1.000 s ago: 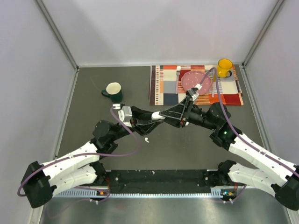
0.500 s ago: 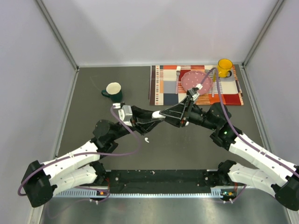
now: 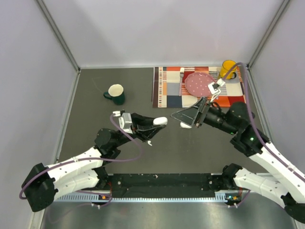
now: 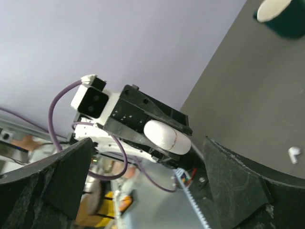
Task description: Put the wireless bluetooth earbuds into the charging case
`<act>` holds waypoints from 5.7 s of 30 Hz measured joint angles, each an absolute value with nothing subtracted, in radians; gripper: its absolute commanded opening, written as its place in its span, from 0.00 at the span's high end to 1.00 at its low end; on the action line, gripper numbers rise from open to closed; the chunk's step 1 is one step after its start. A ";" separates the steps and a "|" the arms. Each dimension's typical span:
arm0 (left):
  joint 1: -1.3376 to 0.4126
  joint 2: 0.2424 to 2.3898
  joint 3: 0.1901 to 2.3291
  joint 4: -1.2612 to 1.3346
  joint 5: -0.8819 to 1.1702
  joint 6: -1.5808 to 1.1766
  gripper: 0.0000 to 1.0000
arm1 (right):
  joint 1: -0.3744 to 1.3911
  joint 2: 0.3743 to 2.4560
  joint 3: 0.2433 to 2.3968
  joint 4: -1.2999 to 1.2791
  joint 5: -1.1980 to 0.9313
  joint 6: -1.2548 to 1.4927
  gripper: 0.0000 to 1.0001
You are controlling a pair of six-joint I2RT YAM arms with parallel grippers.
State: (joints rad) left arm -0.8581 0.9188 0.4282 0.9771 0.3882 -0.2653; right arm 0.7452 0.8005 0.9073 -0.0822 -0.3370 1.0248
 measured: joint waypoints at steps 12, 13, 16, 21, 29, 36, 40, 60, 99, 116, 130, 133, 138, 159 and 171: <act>-0.858 0.919 0.419 1.069 0.480 -0.270 1.00 | 0.863 0.843 1.104 -0.372 -0.258 0.595 0.07; -0.858 0.919 0.420 1.069 0.485 -0.264 1.00 | 0.879 0.863 1.116 -0.394 -0.244 0.576 0.07; -0.858 0.919 0.422 1.068 0.499 -0.260 1.00 | 0.909 0.903 1.128 -0.432 -0.207 0.540 0.08; -0.857 0.919 0.424 1.046 0.506 -0.259 1.00 | 0.923 0.919 1.128 -0.462 -0.184 0.517 0.08; -0.851 0.926 0.444 1.025 0.524 -0.258 1.00 | 0.928 0.910 1.128 -0.466 -0.140 0.525 0.07; -0.851 0.928 0.453 1.013 0.608 -0.260 1.00 | 0.933 0.884 1.128 -0.434 -0.080 0.555 0.06; -0.852 0.927 0.455 1.015 0.639 -0.261 1.00 | 0.933 0.888 1.128 -0.432 -0.062 0.566 0.06; -0.854 0.815 0.403 0.937 0.514 -0.258 1.00 | 0.933 0.821 1.126 -0.339 -0.076 0.604 0.04; -0.838 0.317 0.344 0.298 0.323 -0.101 1.00 | 0.811 1.457 1.138 -0.603 0.265 0.970 0.01; -0.693 0.245 0.344 0.202 0.346 -0.110 1.00 | 0.884 1.724 1.307 -0.591 0.238 0.976 0.12; -0.675 0.258 0.354 0.185 0.393 -0.132 1.00 | 0.899 1.901 1.387 -0.591 0.238 1.002 0.40; -0.675 0.258 0.376 0.157 0.396 -0.128 1.00 | 0.901 1.925 1.396 -0.592 0.238 1.007 0.42; -0.675 0.257 0.408 0.132 0.396 -0.124 1.00 | 0.901 1.958 1.411 -0.595 0.240 1.005 0.45; -0.675 0.224 0.459 0.070 0.403 -0.104 1.00 | 0.934 2.087 1.554 -0.651 0.300 0.959 0.55; -0.675 0.224 0.460 0.043 0.403 -0.102 1.00 | 0.945 2.119 1.599 -0.701 0.336 0.927 0.64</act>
